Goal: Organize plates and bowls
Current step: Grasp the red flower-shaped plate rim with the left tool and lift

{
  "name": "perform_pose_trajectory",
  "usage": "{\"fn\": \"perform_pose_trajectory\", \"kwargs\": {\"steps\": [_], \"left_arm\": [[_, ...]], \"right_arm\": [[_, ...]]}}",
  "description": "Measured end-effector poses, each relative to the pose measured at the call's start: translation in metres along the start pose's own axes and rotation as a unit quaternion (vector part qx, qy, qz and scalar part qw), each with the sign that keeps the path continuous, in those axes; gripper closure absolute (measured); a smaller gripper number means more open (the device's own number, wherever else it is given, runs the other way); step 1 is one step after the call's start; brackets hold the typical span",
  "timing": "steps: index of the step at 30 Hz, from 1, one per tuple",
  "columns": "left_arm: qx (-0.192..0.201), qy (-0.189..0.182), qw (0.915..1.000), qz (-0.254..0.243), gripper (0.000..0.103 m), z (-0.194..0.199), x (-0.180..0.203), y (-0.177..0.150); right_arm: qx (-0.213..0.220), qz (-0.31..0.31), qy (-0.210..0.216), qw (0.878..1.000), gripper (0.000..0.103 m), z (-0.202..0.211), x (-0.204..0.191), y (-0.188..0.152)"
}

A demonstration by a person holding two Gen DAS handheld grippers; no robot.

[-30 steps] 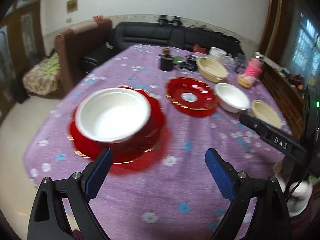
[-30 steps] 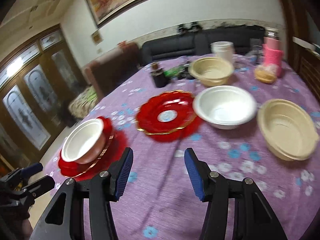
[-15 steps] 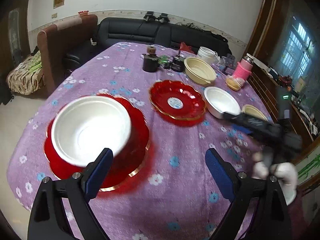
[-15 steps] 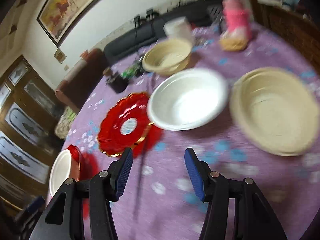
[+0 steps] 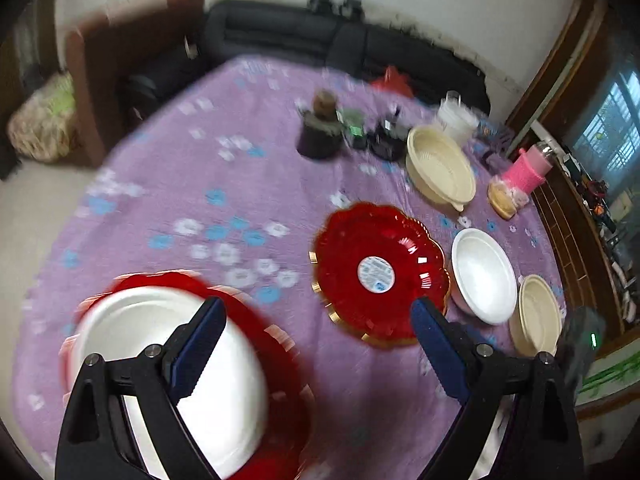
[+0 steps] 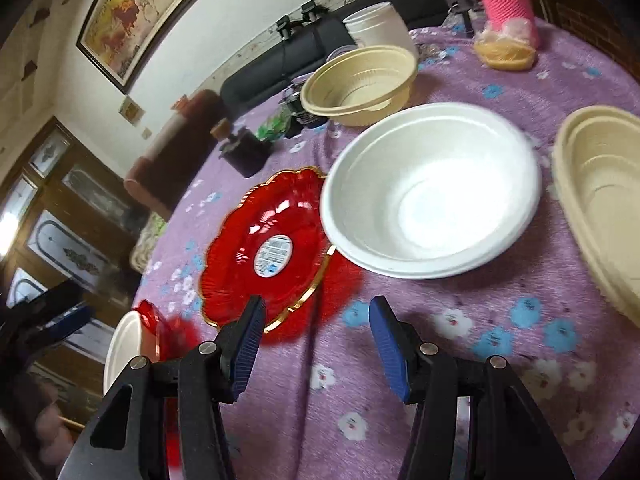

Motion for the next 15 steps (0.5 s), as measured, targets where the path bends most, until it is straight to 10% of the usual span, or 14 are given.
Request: {"fn": "perform_pose_trajectory", "kwargs": {"steps": [10,15], "left_arm": [[-0.102,0.067,0.9914,0.048,0.012,-0.123,-0.003,0.025],[-0.115,0.061,0.9913,0.017,0.039,-0.131,0.013,0.024]], "right_arm": [[-0.028,-0.018,-0.017,0.999,0.048,-0.037,-0.003,0.011],[-0.021,-0.018,-0.006,1.000,0.078,-0.046,0.003,0.016]]}}
Point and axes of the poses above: each gripper's, at about its wrist camera, not at the fingertips, and z roughly against the way its jaws point, x to its right, y to its top, the point moved 7 cm from there along -z, roughly the way its jaws point, and after that the axes turned 6 degrees about z, right-handed, at the moved point
